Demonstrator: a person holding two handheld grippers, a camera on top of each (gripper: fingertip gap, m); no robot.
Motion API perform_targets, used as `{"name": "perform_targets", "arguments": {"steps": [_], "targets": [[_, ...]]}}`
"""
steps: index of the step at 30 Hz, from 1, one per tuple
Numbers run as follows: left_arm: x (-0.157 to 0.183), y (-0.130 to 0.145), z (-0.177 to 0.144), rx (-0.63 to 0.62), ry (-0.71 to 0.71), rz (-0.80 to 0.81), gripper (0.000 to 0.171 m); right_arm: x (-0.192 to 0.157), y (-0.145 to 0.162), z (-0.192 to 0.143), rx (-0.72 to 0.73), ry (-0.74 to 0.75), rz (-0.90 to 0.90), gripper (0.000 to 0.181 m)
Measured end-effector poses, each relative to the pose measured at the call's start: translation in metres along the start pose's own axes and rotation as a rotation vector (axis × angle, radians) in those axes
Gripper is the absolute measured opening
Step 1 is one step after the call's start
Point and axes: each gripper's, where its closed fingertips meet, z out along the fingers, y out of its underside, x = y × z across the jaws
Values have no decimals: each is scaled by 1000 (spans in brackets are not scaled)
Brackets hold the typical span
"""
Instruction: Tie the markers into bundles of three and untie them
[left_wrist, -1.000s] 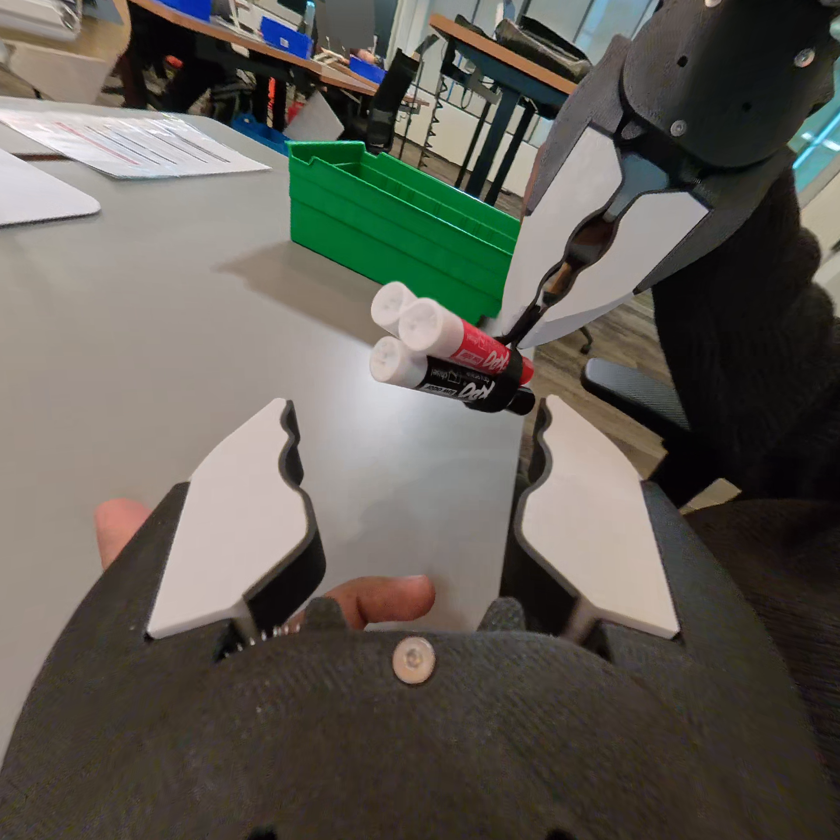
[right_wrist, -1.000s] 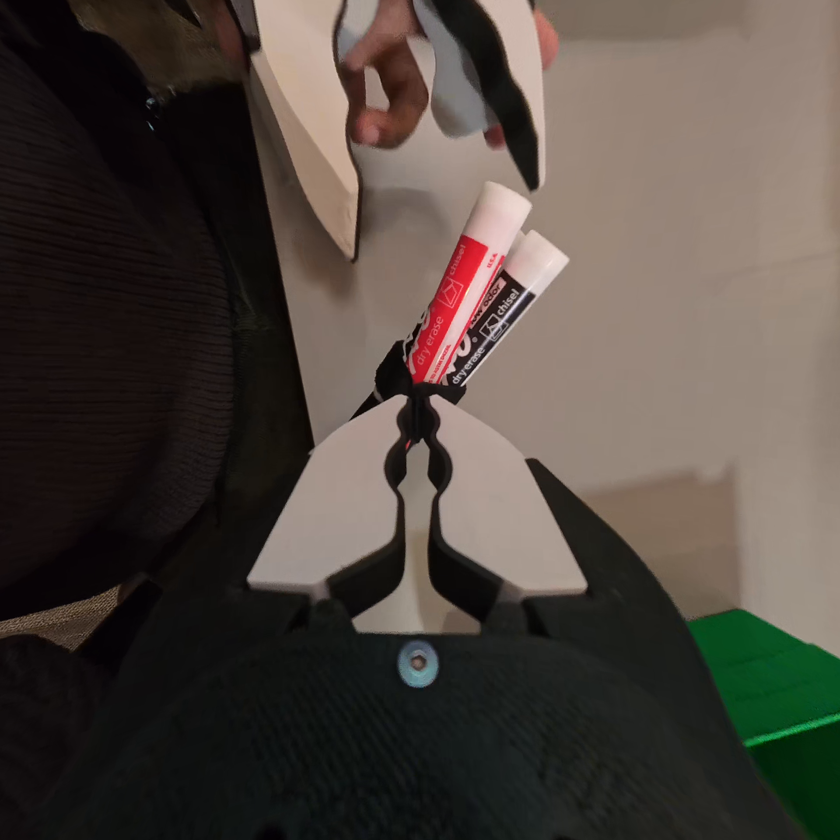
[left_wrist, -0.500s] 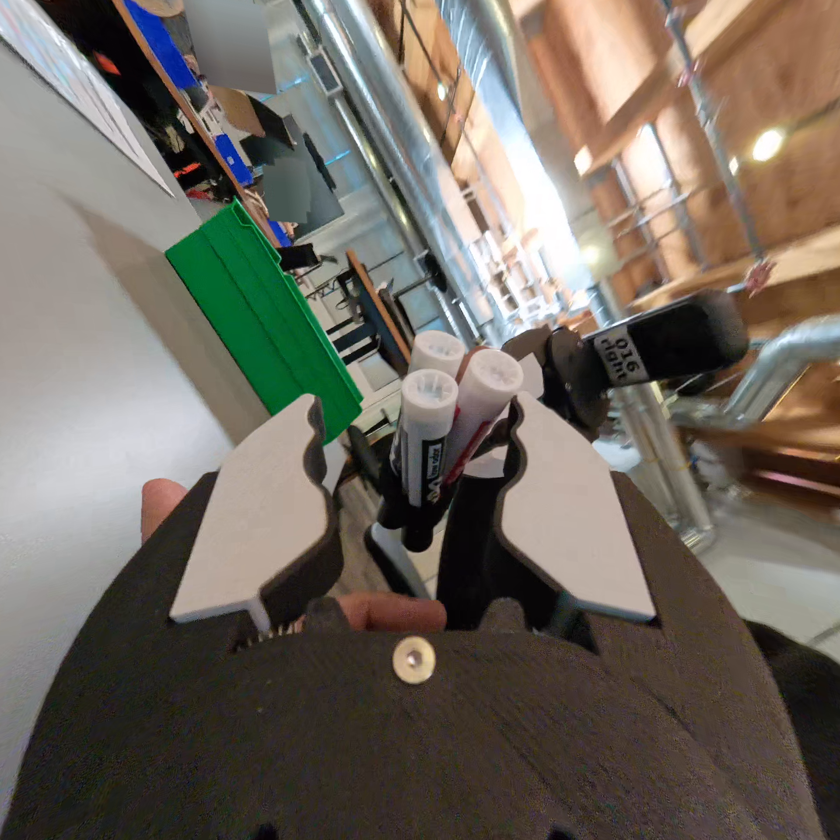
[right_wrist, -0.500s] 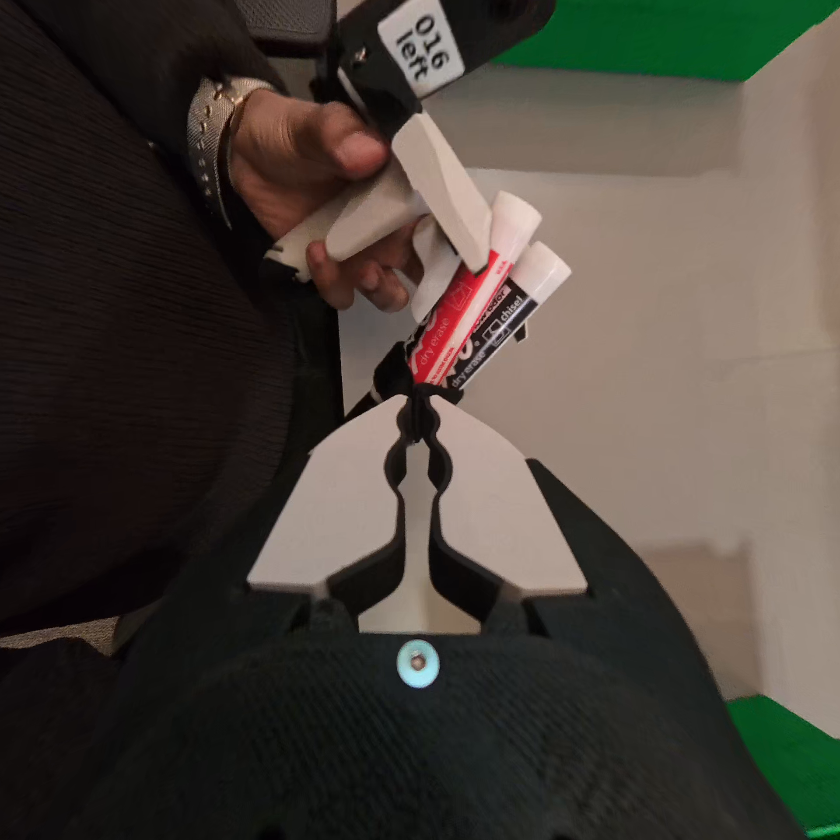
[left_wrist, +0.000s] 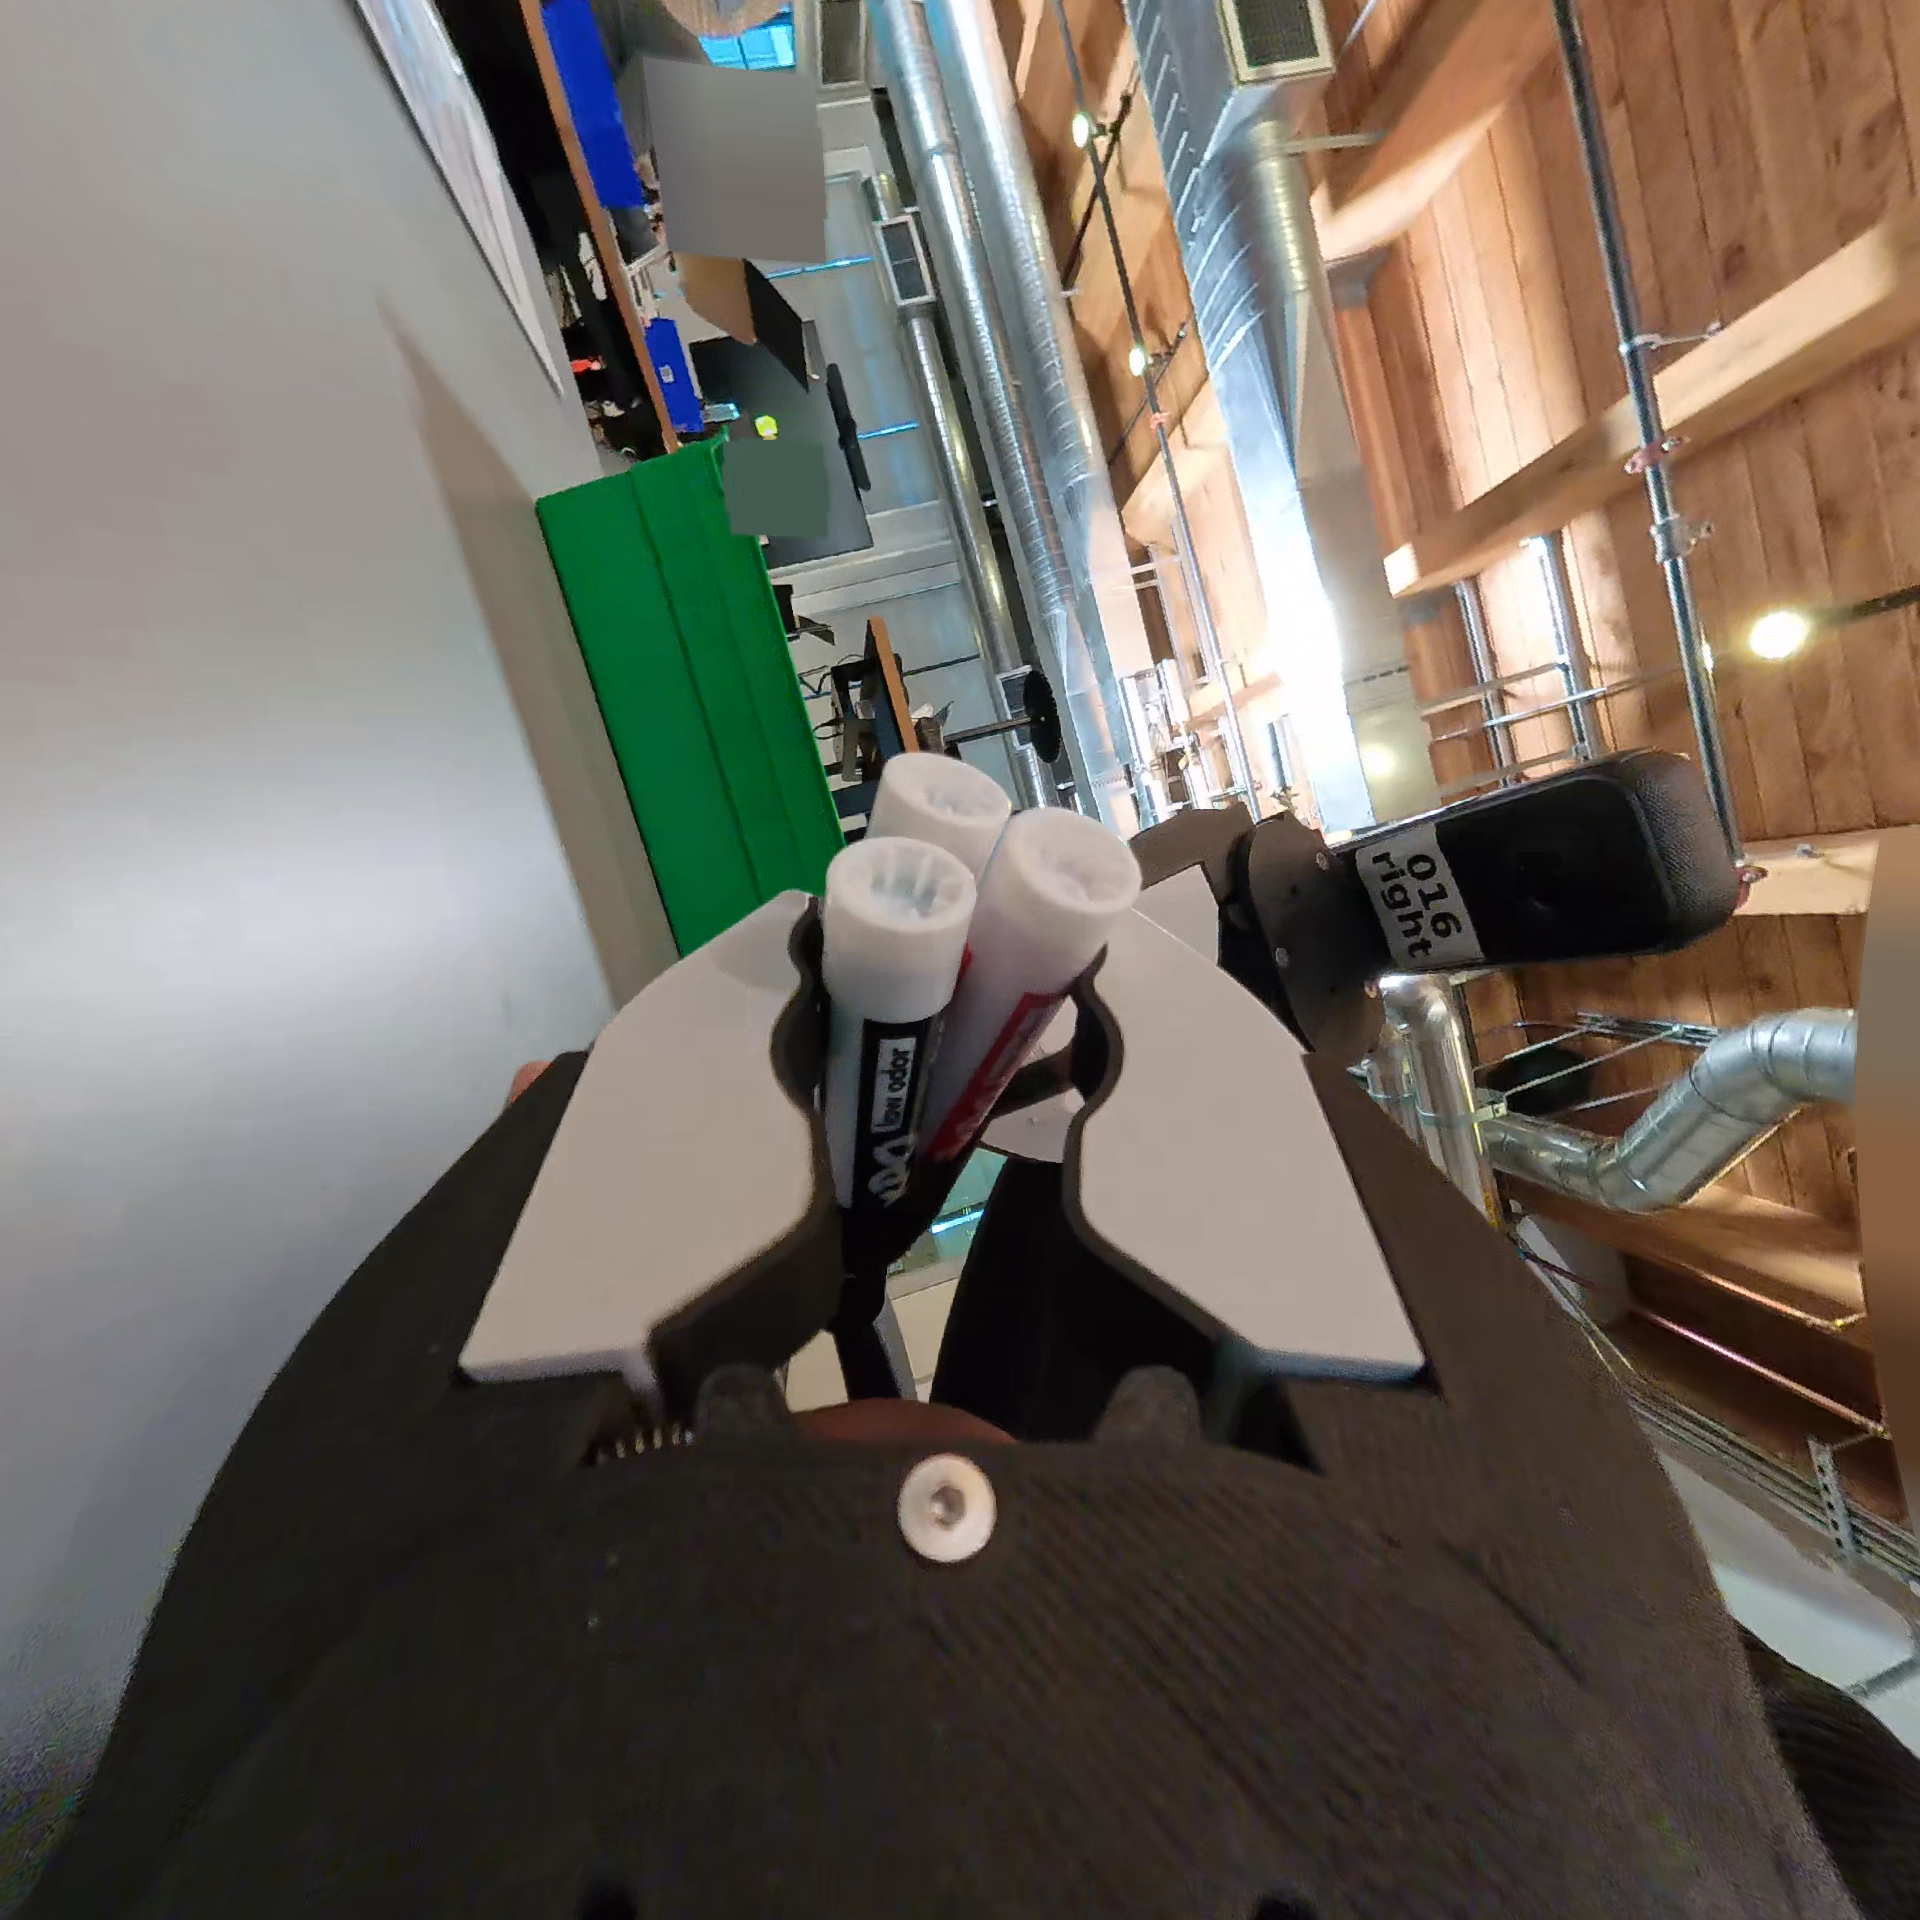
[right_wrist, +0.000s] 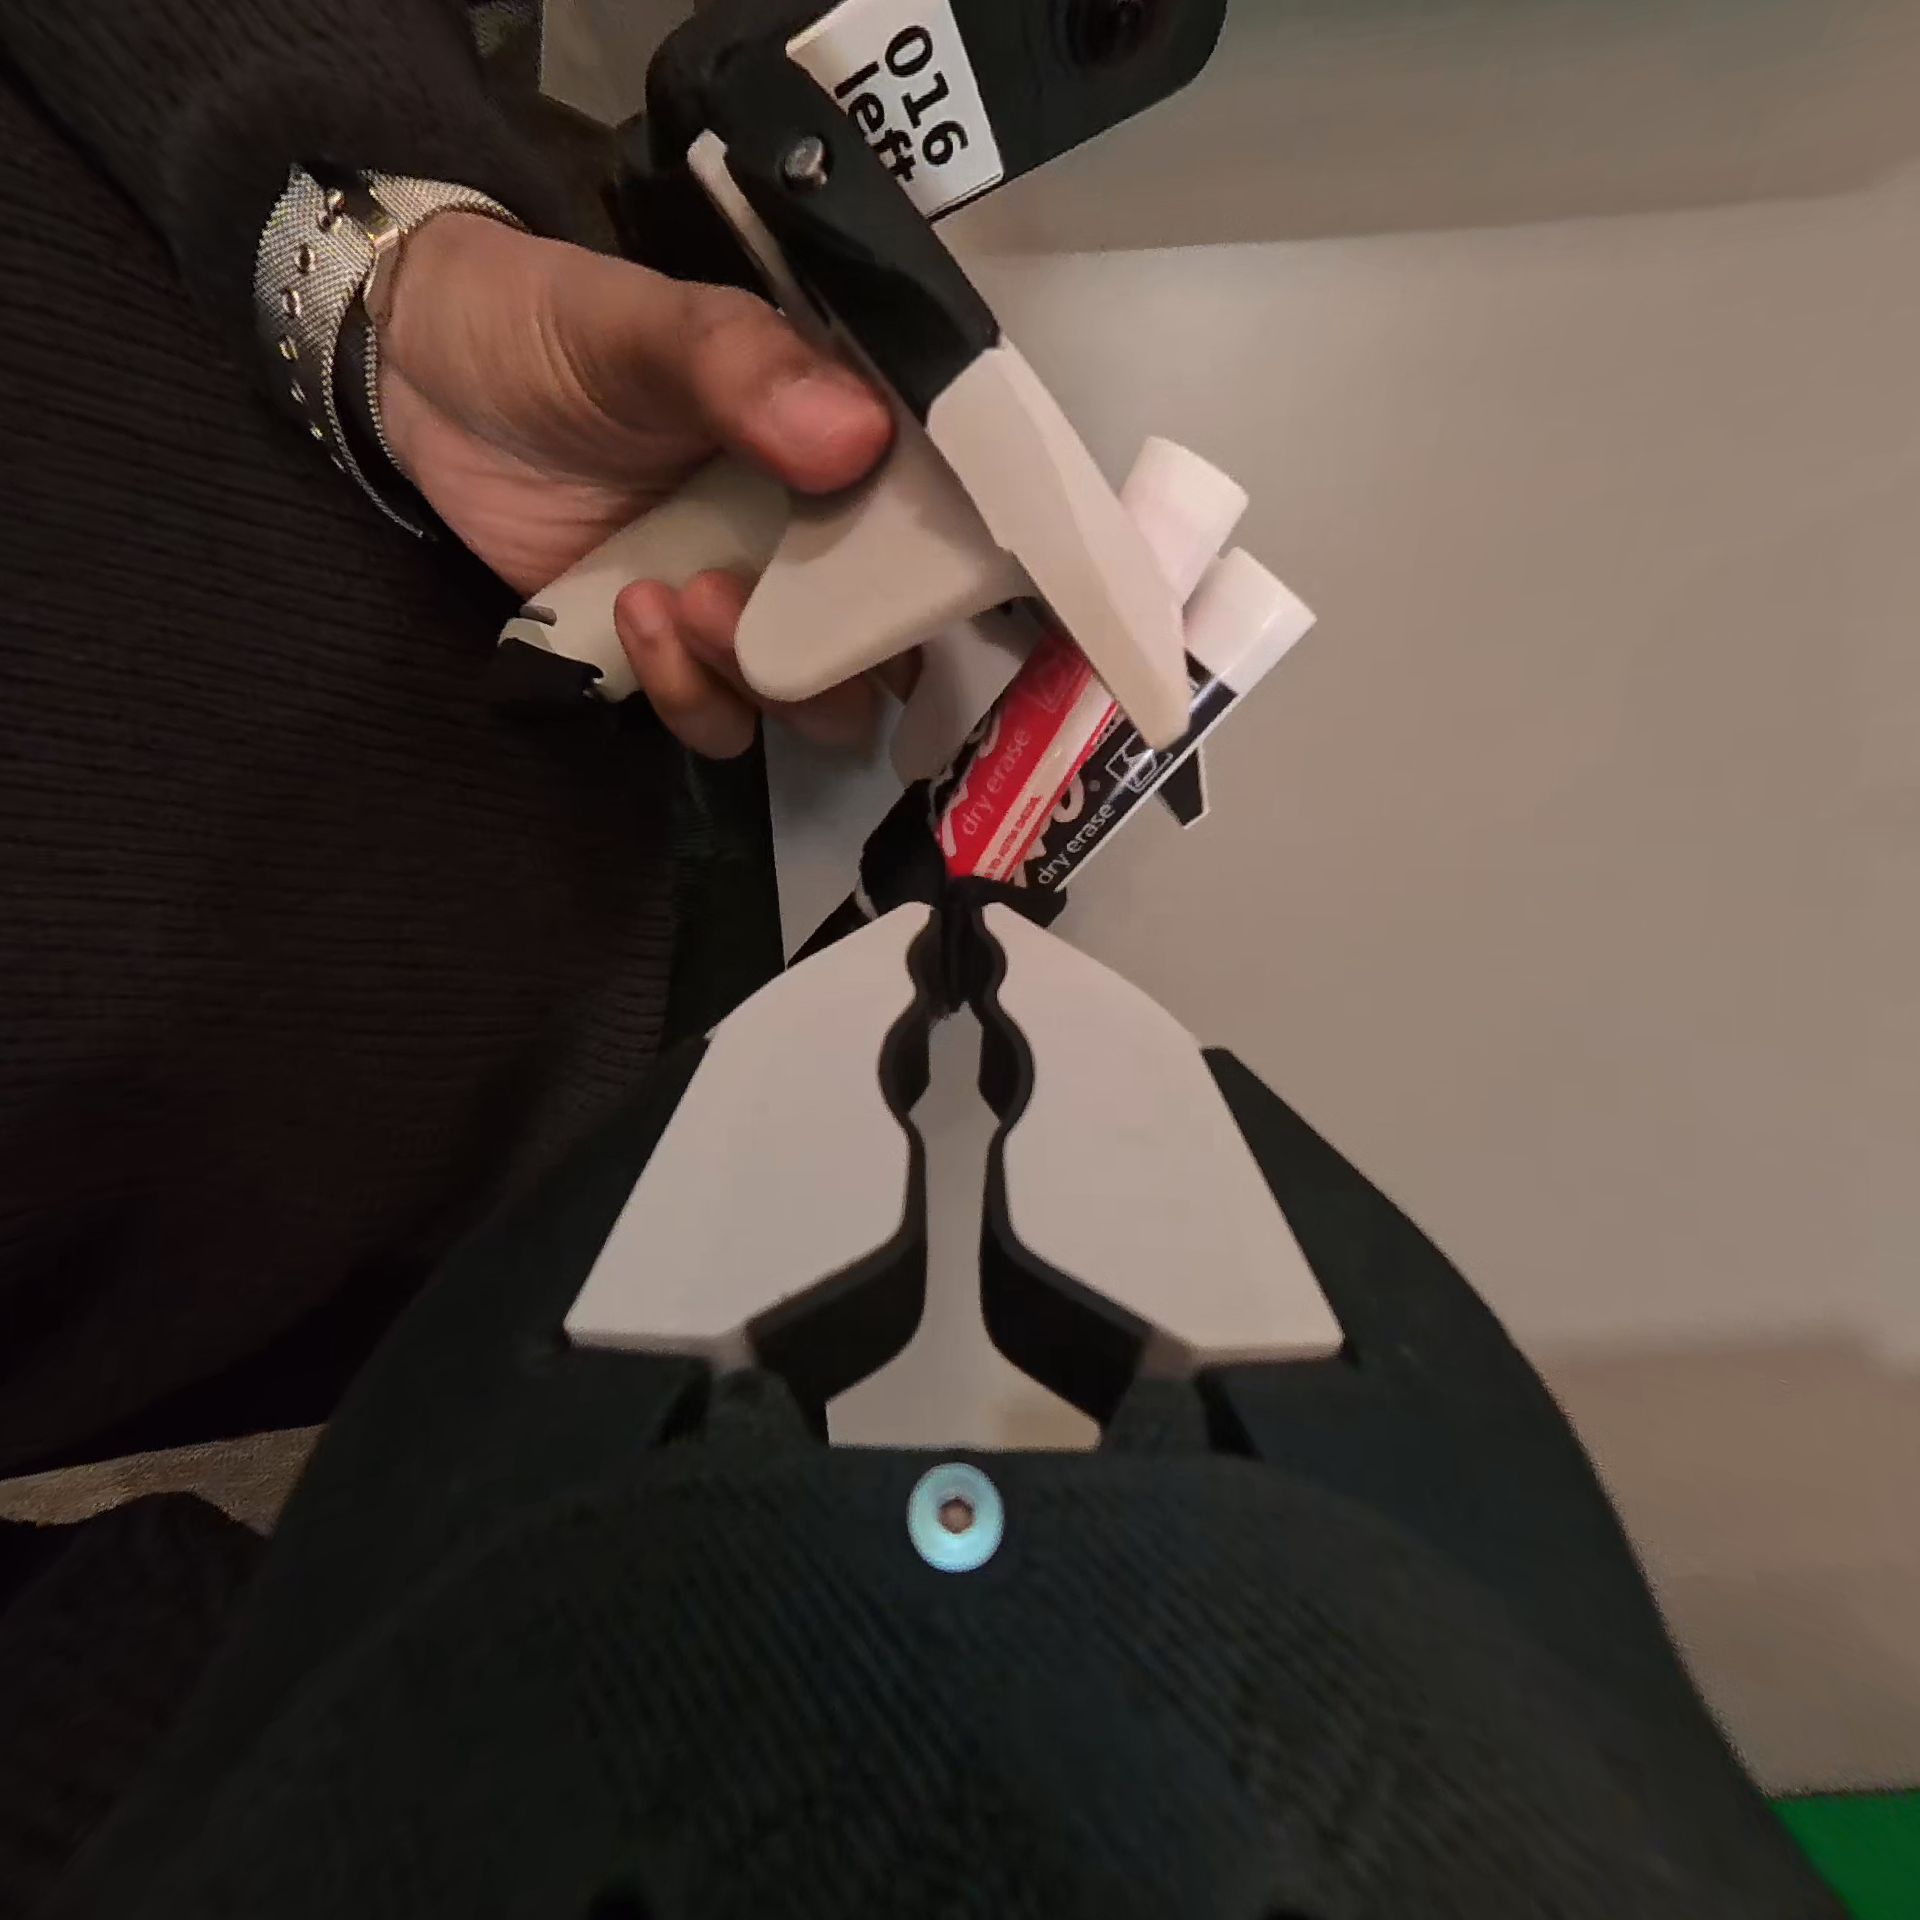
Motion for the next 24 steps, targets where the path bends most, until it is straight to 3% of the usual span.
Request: {"name": "perform_targets", "arguments": {"steps": [7, 24], "targets": [[-5, -1, -1, -6, -5, -37, 41, 1, -2, -1, 18, -6, 19, 5], [-10, -16, -7, 63, -36, -92, 39, 21, -6, -9, 65, 167, 27, 10]]}}
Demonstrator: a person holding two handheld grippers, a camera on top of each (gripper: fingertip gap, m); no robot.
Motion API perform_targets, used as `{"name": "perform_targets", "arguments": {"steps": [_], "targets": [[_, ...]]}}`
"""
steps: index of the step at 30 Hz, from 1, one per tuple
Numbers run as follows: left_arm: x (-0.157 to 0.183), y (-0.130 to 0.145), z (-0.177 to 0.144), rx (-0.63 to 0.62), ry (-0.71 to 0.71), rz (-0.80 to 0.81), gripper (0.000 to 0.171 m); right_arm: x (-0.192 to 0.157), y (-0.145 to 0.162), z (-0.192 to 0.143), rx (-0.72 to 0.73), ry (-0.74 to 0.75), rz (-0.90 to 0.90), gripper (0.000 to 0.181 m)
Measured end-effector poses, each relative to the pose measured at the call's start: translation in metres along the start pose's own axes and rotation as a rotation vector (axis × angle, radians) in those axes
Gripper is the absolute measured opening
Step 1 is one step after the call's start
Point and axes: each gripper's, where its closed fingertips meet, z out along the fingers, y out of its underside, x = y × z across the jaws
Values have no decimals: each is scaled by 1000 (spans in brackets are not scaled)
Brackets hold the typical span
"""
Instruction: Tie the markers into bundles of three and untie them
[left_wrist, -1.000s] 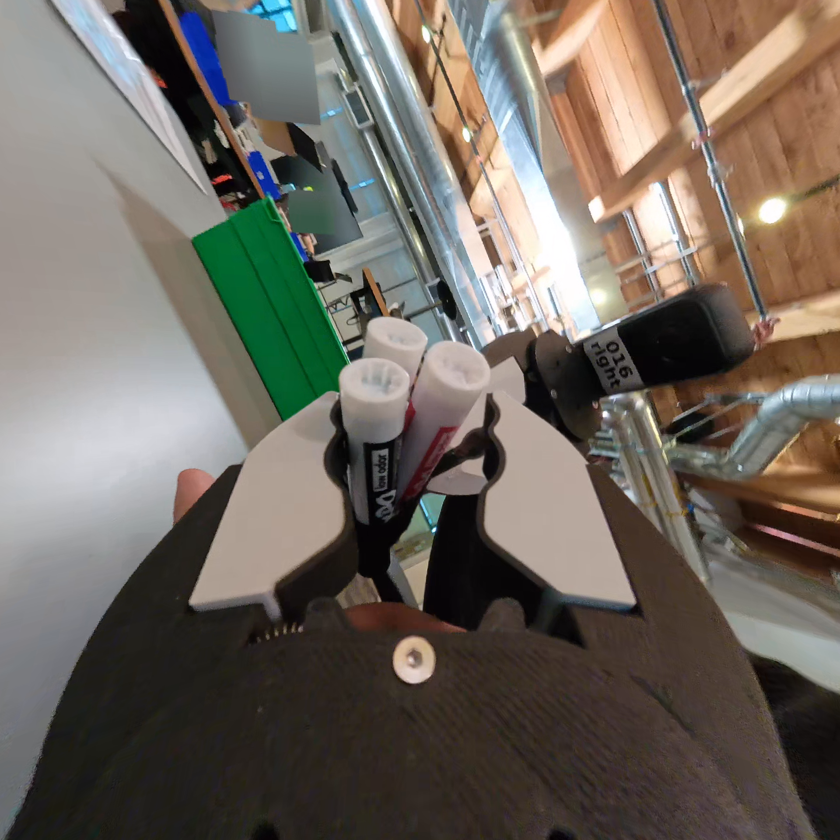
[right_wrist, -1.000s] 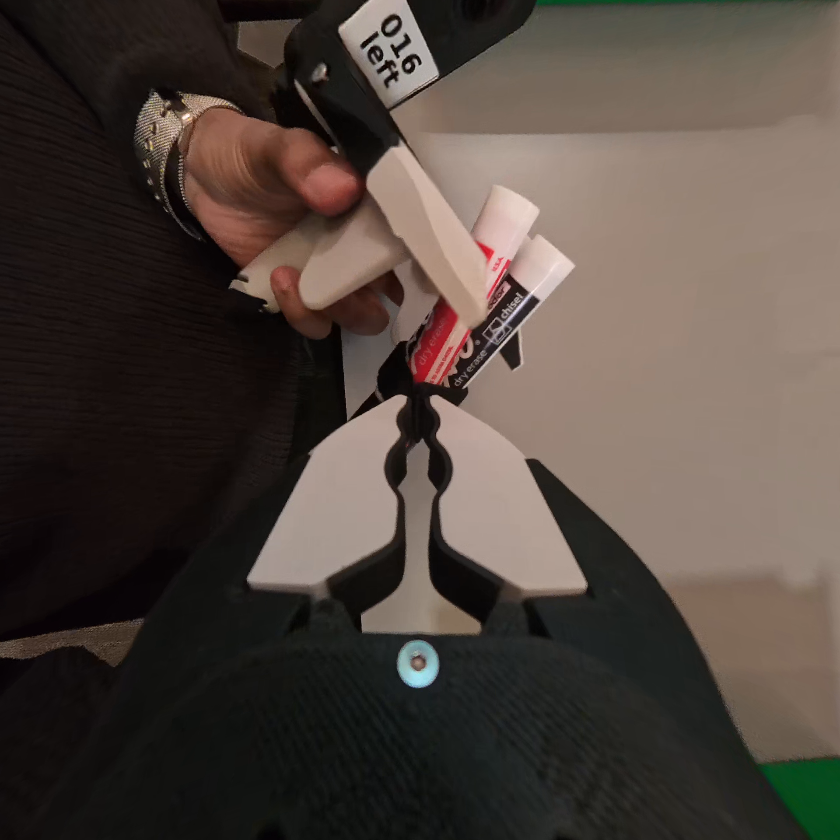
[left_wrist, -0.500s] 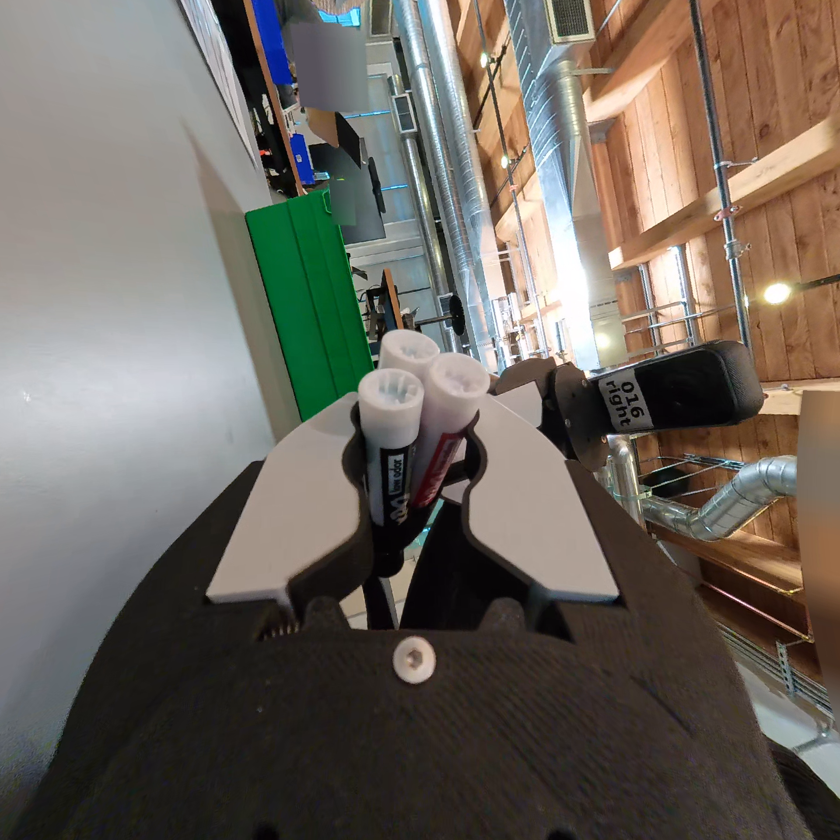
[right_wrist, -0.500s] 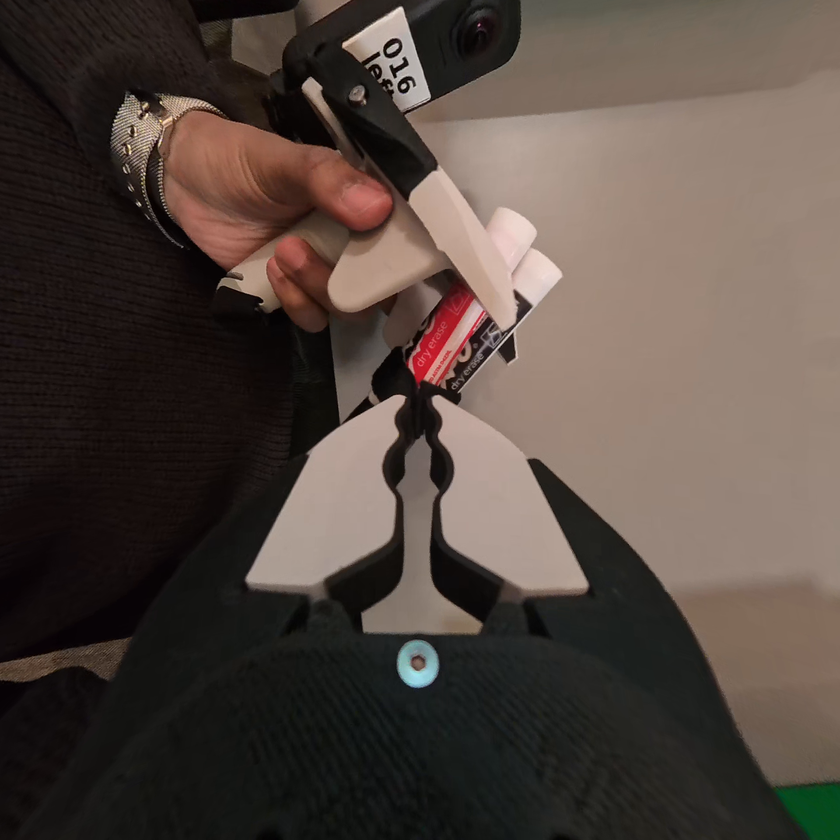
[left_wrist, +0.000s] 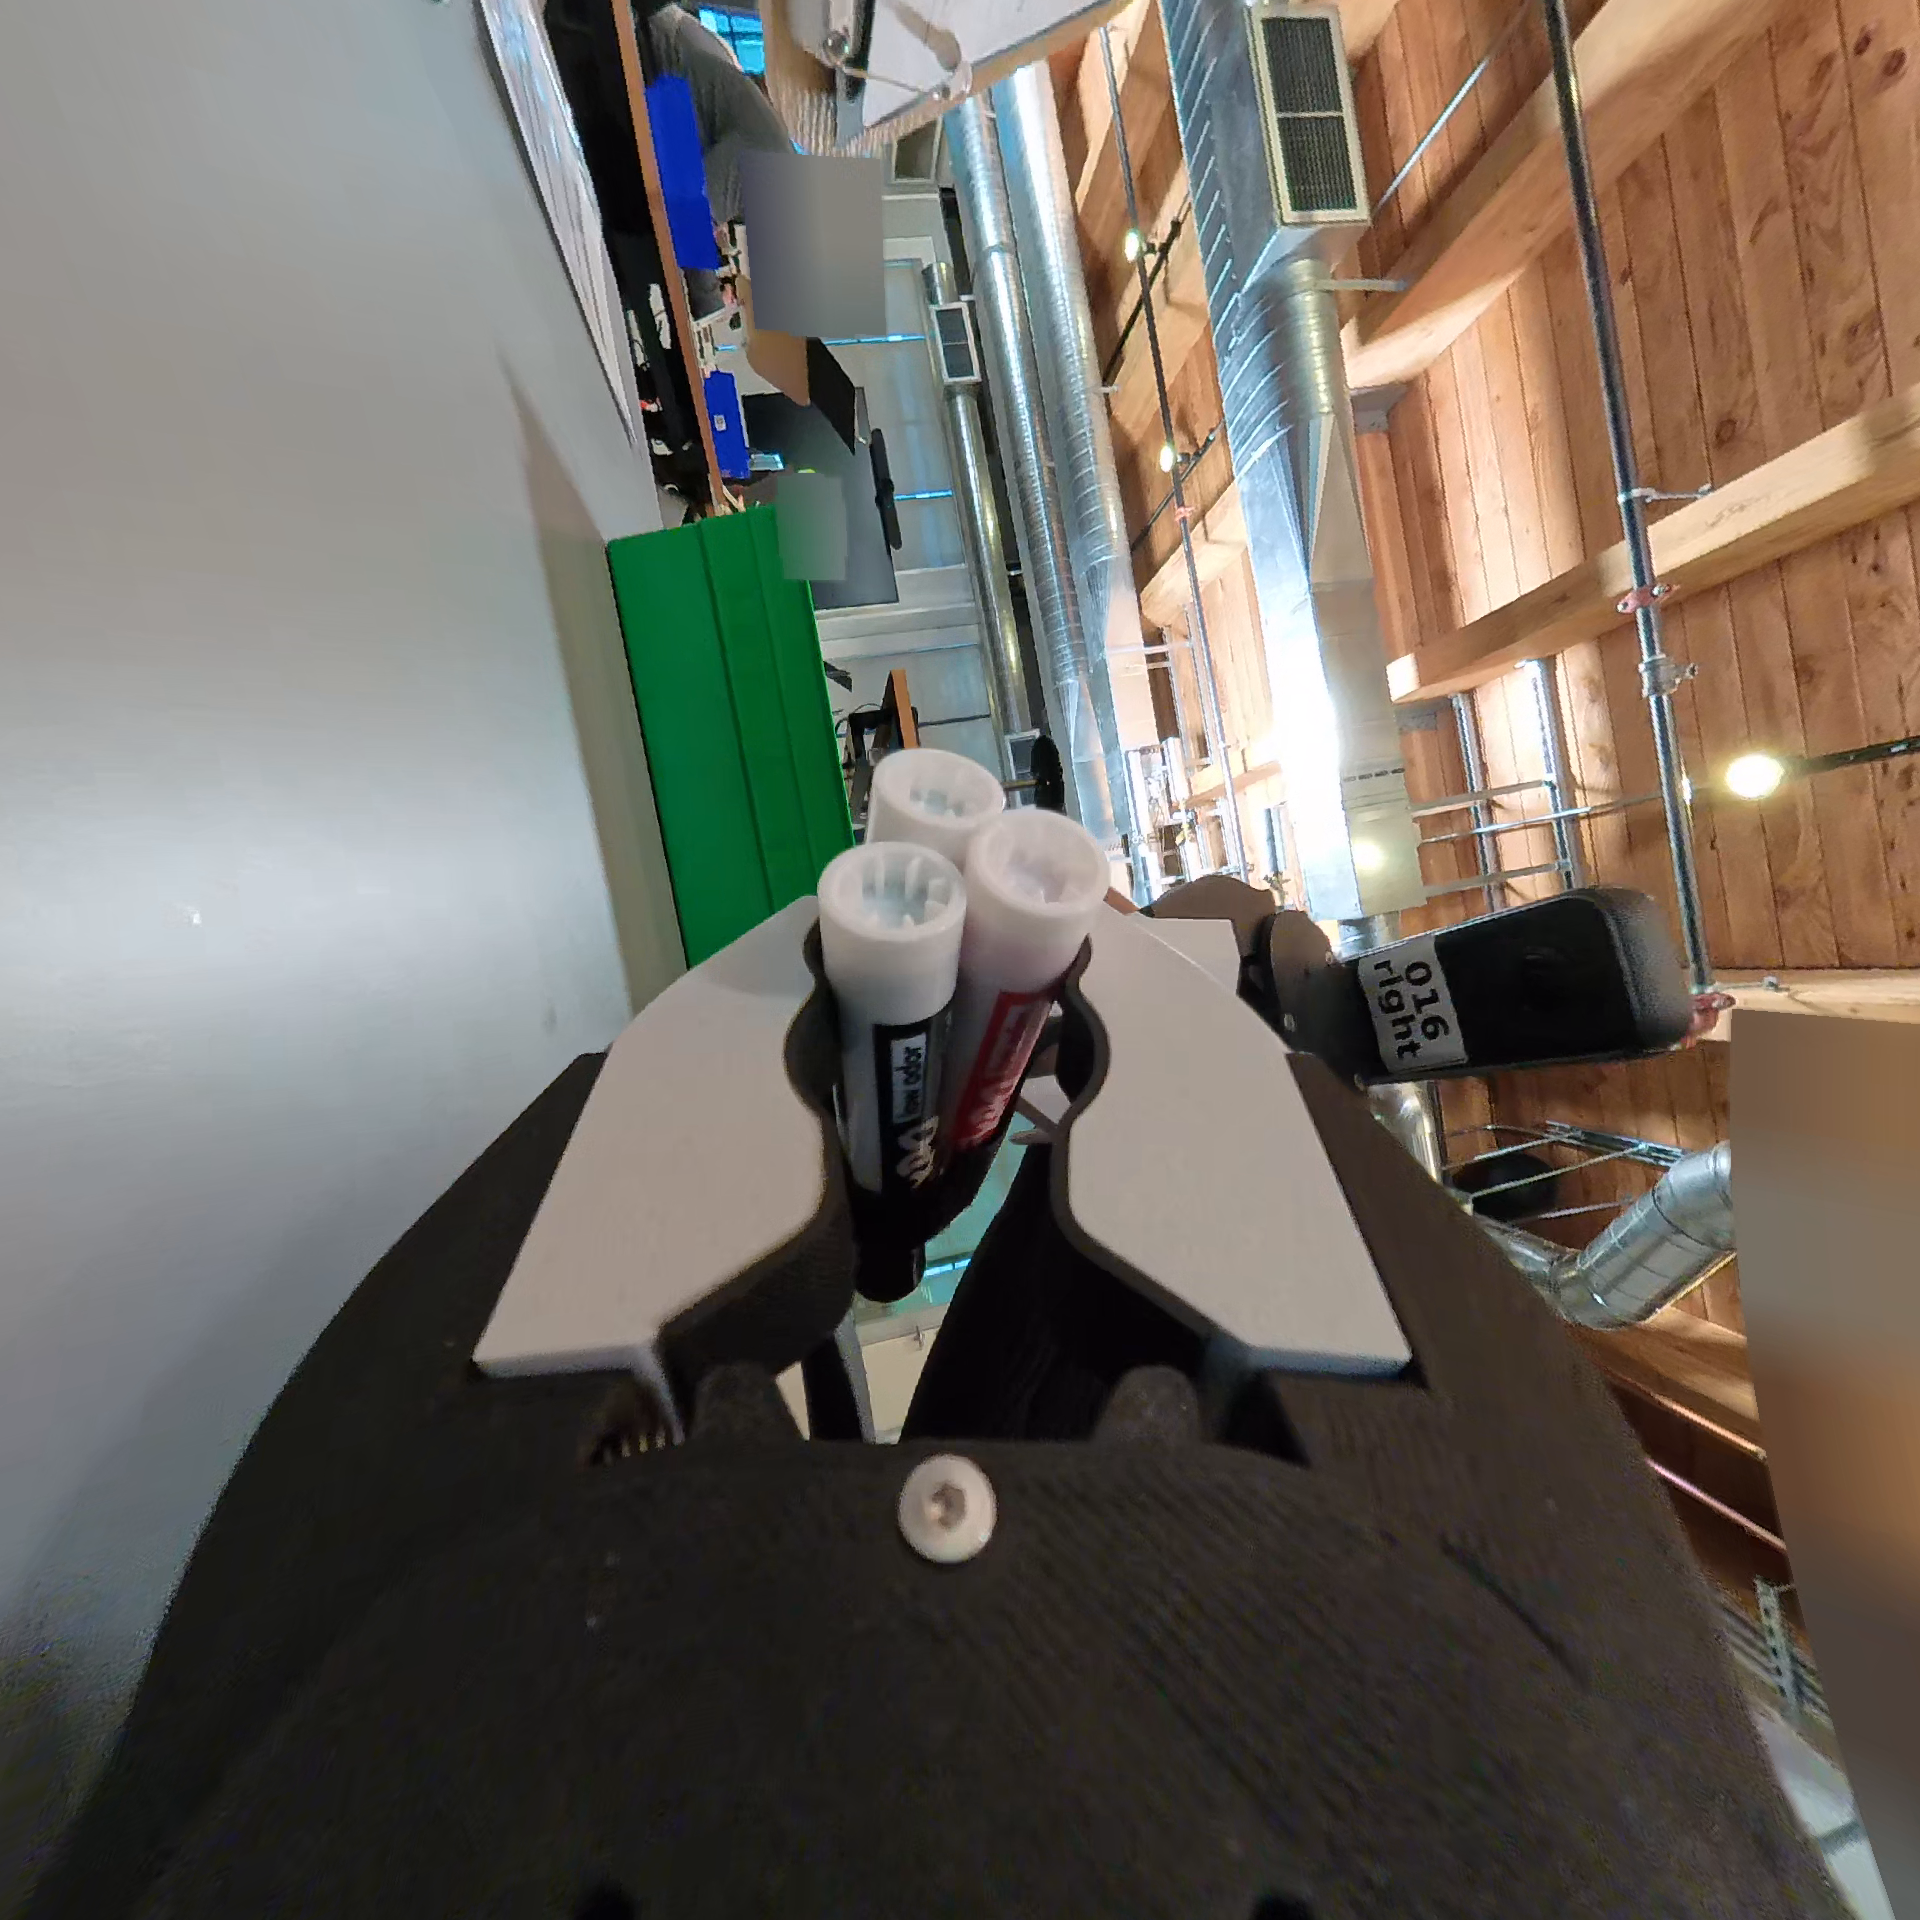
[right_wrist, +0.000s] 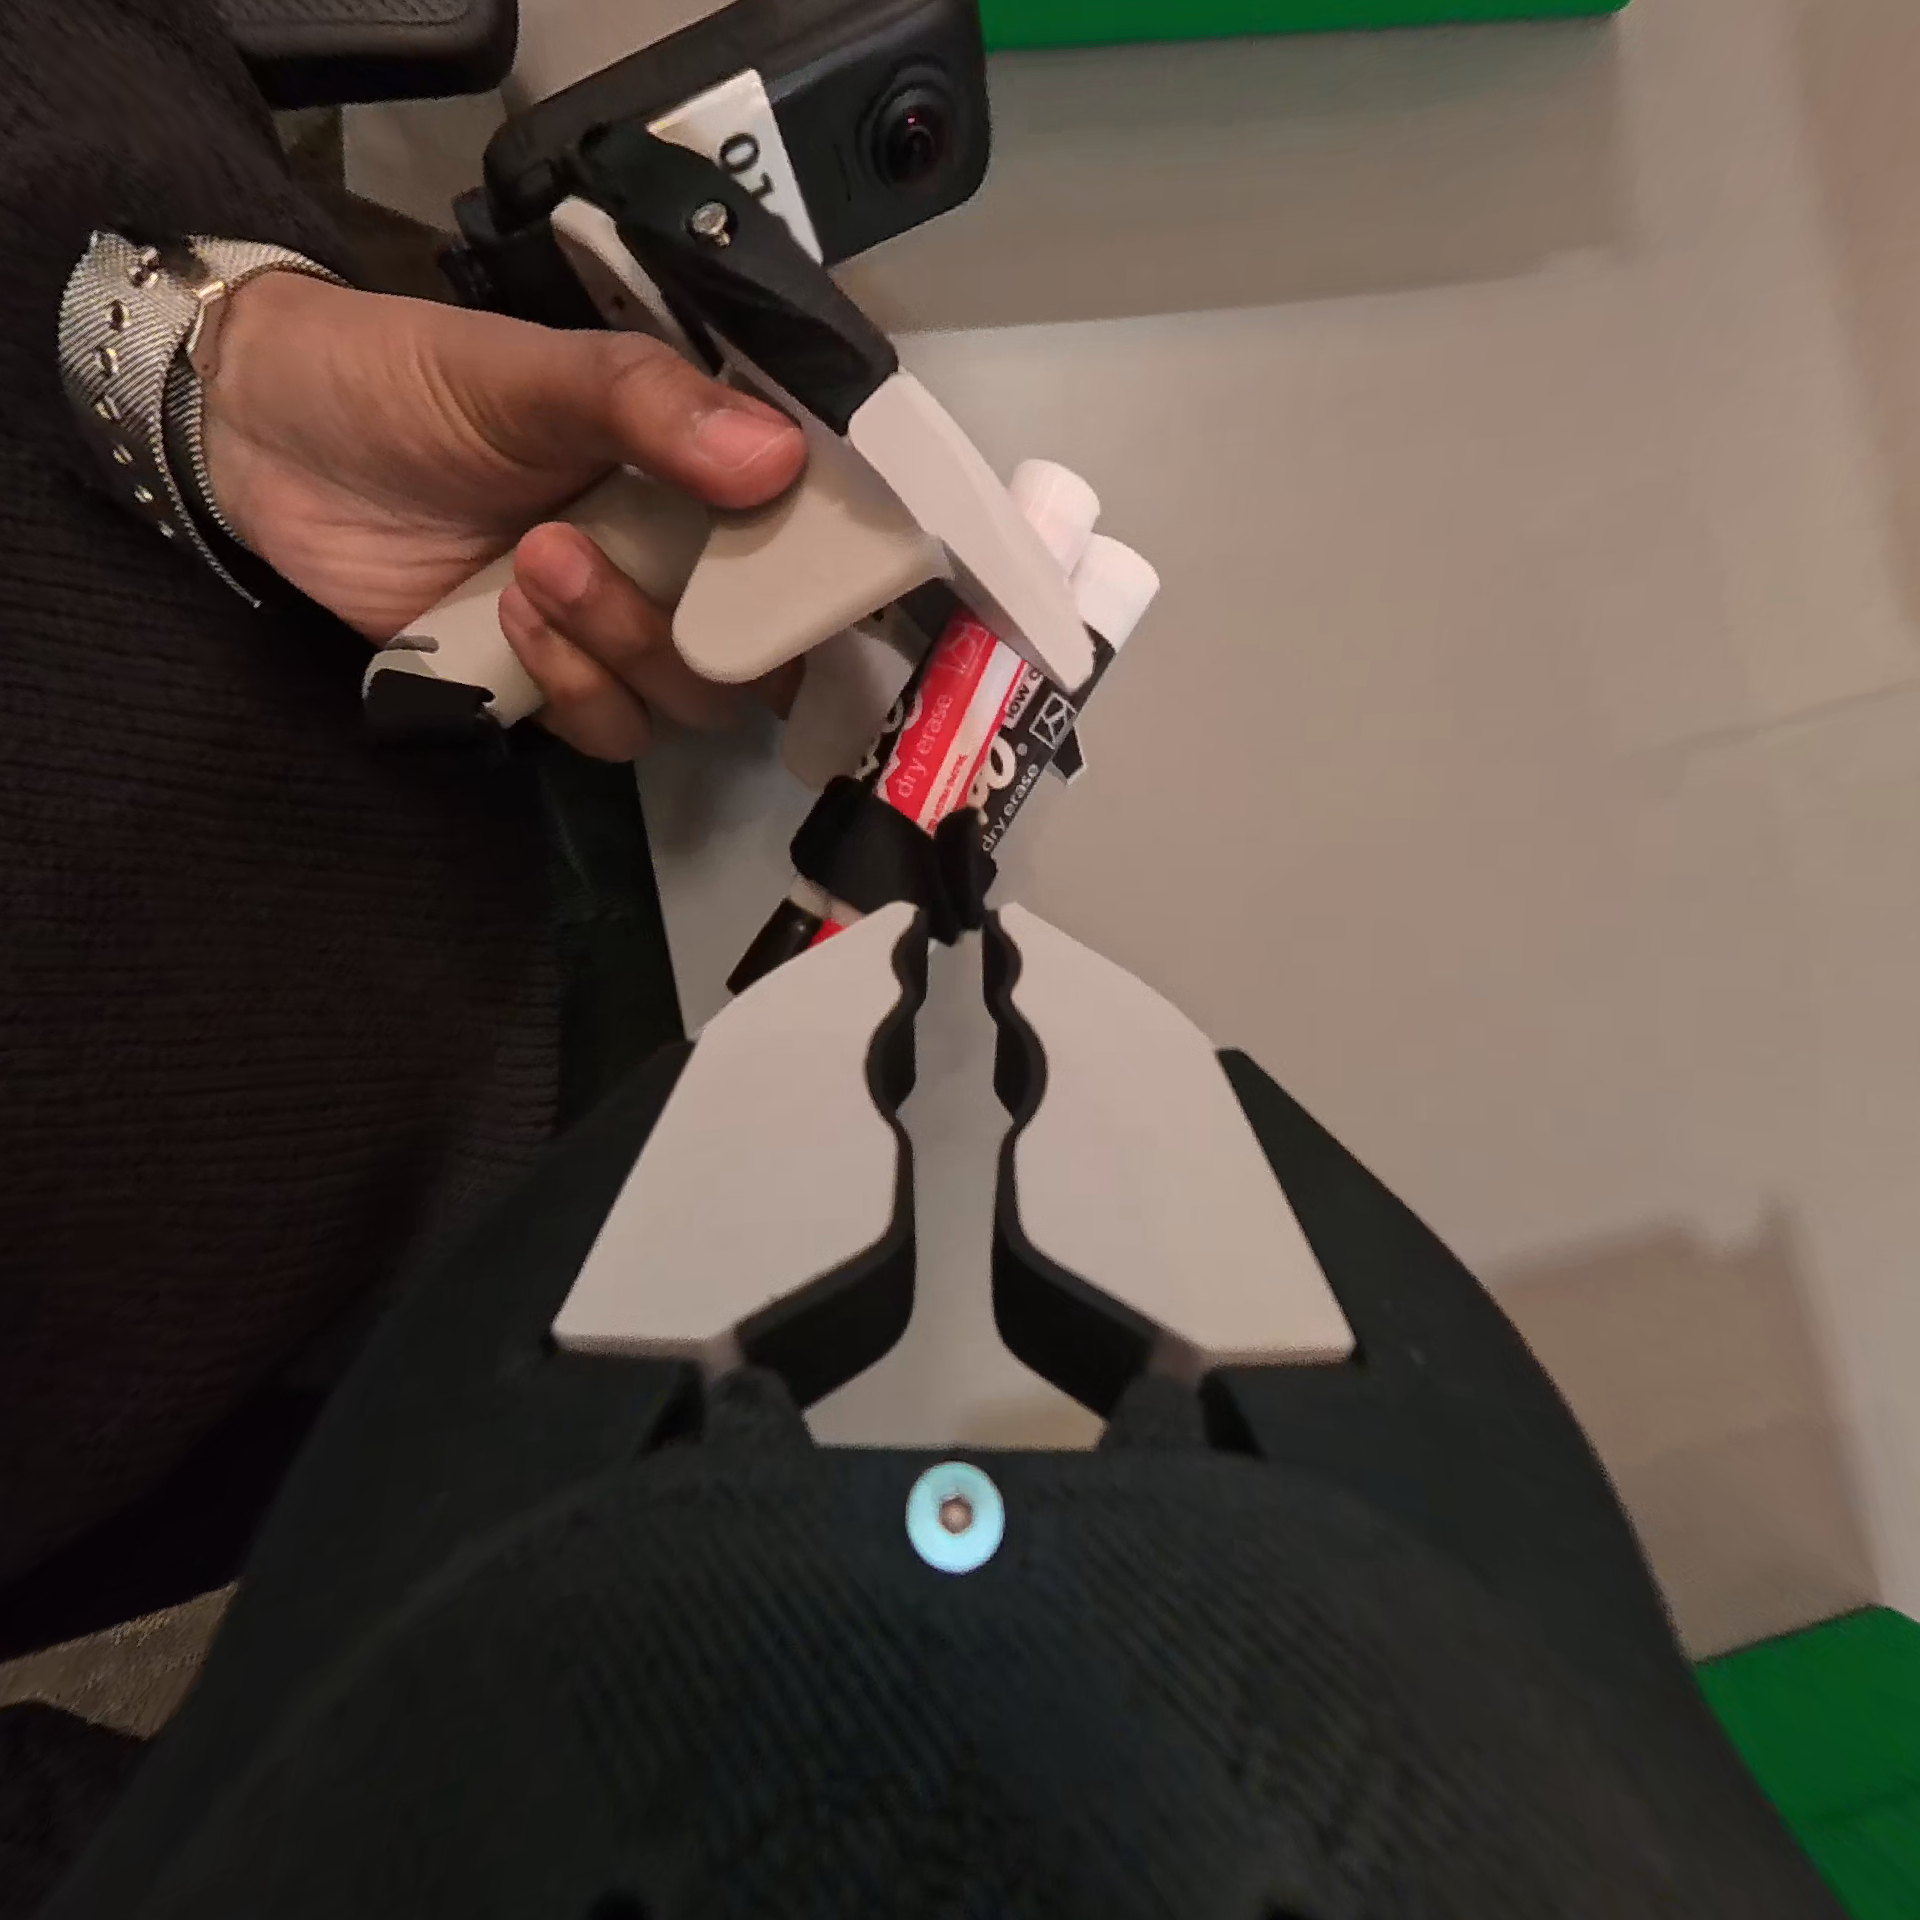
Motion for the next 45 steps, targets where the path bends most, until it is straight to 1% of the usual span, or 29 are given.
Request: {"name": "perform_targets", "arguments": {"steps": [3, 6, 14, 21, 23, 26, 29, 34, 38, 42, 45], "targets": [[1, -7, -2, 21, 5, -11, 39, 6, -1, -2, 34, 22, 16, 10], [5, -12, -4, 31, 23, -16, 39, 12, -4, -5, 104, 27, 37, 10], [11, -19, -7, 40, 50, -19, 38, 18, -25, -18, 447, -50, 134, 12], [16, -24, -9, 36, 85, -40, 38, 18, -20, -13, 641, -54, 109, 13], [17, -22, -8, 28, 89, -42, 38, 14, -19, -8, 659, -61, 103, 12], [18, -19, -7, 13, 94, -39, 38, 10, -20, 0, 641, -81, 99, 14], [18, -18, -6, 10, 93, -33, 38, 7, -22, 1, 643, -105, 109, 16], [18, -18, -7, 9, 93, -31, 38, 6, -23, 1, 647, -100, 100, 16], [19, -20, -8, 18, 88, -15, 38, 7, -28, -8, 690, -114, 134, 17], [18, -25, -10, 34, 80, -6, 38, 6, -33, -12, 717, -144, 177, 11], [18, -26, -10, 37, 79, -2, 38, 8, -34, -8, 705, -147, 229, 16]]}}
